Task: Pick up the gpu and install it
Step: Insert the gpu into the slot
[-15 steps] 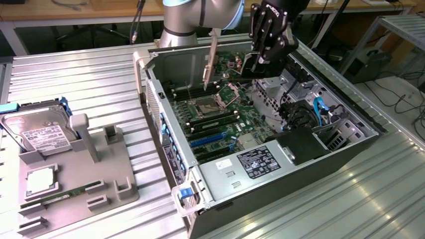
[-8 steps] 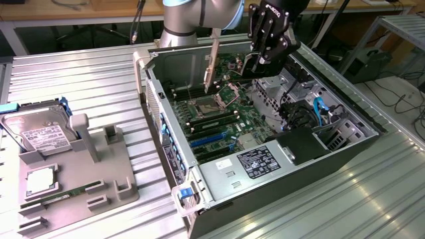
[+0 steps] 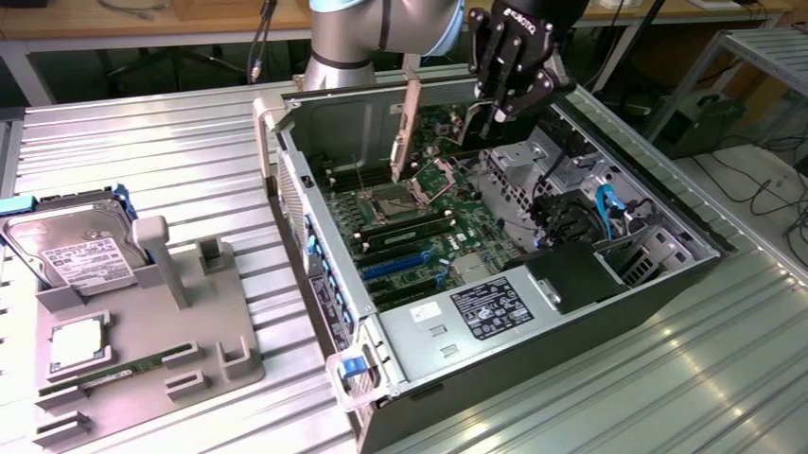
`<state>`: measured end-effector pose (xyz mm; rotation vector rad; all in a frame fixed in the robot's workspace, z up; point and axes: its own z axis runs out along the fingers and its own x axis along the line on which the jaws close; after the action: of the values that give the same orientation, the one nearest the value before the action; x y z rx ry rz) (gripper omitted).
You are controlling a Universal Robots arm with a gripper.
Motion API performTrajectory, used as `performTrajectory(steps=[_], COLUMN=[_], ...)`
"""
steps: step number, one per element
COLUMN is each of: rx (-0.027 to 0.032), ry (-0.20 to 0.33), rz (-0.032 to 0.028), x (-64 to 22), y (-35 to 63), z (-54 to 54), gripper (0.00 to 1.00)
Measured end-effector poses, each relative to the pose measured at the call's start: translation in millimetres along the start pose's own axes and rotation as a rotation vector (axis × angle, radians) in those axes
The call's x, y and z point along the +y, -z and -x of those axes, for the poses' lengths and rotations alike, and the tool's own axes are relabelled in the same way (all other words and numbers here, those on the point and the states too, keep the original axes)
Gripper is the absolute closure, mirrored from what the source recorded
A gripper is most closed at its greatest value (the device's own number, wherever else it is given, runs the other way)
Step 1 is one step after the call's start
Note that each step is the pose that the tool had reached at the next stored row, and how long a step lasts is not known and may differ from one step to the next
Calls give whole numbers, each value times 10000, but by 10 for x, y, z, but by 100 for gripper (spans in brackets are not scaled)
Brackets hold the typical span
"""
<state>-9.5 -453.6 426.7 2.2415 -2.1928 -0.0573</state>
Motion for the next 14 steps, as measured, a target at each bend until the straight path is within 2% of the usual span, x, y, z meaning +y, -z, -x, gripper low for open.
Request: performTrajectory(steps=[7, 9, 10, 11, 12, 13, 14], rx=[23, 9, 8, 10, 19, 23, 20], ry=[786, 295, 295, 296, 295, 112, -507], rz=[17, 13, 12, -27, -318, -446, -438], x=[0, 3, 3, 22, 84, 114, 116], y=[-3, -116, -120, -153, -234, -296, -406], z=[-1, -3, -2, -3, -2, -3, -6], gripper=[73, 73, 73, 73, 73, 73, 73])
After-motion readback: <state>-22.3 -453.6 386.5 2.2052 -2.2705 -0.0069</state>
